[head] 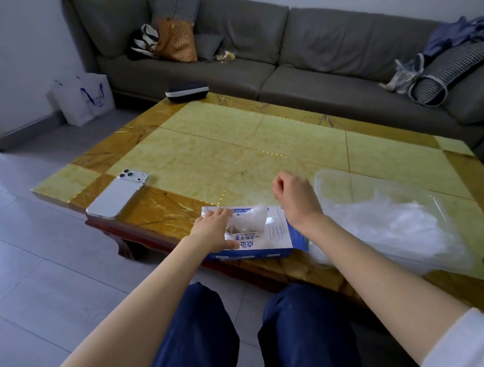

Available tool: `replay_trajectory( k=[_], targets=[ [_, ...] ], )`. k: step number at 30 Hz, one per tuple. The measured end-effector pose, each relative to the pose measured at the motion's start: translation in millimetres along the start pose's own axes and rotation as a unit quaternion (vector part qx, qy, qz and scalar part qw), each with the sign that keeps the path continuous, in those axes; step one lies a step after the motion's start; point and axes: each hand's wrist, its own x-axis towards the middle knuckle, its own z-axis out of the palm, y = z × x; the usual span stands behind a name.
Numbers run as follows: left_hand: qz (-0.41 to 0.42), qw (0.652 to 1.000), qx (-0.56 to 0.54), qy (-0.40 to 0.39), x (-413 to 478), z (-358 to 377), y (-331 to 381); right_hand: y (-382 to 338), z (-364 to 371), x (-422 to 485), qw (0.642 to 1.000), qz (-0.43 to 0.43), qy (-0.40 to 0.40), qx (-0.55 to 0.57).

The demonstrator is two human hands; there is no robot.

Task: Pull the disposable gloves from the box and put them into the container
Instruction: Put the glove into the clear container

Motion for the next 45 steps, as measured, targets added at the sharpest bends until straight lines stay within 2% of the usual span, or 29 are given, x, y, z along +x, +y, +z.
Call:
replay_trajectory(
  k=[3, 6, 9, 12, 23, 29, 34, 45],
  targets=[
    [0.011, 1.000, -0.017, -0.003, -1.1, -3.4, 3.3, -9.5, 2.9, -2.1, 0.996, 0.008, -0.076, -0.041],
    [0.027, 0.999, -0.027, 0.007, -5.4, -4.5, 6.2, -16.2, 23.6, -4.5, 0.985, 0.067, -0.147, -0.061],
    [0.035, 0.999, 0.002, -0.004, -8.2, -1.9, 6.4, -8.5, 37.6, -0.7, 0.974, 0.134, -0.167, -0.078],
    [0.035, 0.999, -0.005, -0.002, -8.8, 0.9, 3.2, 0.3, 43.5, -3.2, 0.966, 0.165, -0.191, -0.047],
    [0.023, 0.998, -0.064, 0.012, -8.9, 0.7, 2.0, 3.1, 29.7, -8.2, 0.973, 0.158, -0.132, 0.102],
    [0.035, 0.997, -0.062, 0.038, -6.8, 5.5, 3.9, -2.2, 28.3, -14.1, 0.958, 0.181, -0.127, 0.184],
    [0.027, 0.998, -0.046, 0.026, -6.6, 5.1, 5.7, -6.6, 35.3, -18.3, 0.959, 0.171, -0.145, 0.171],
    [0.015, 0.999, -0.030, 0.019, -7.6, -0.4, 8.3, 6.3, 18.8, -10.3, 0.904, 0.277, -0.122, 0.302]
  ],
)
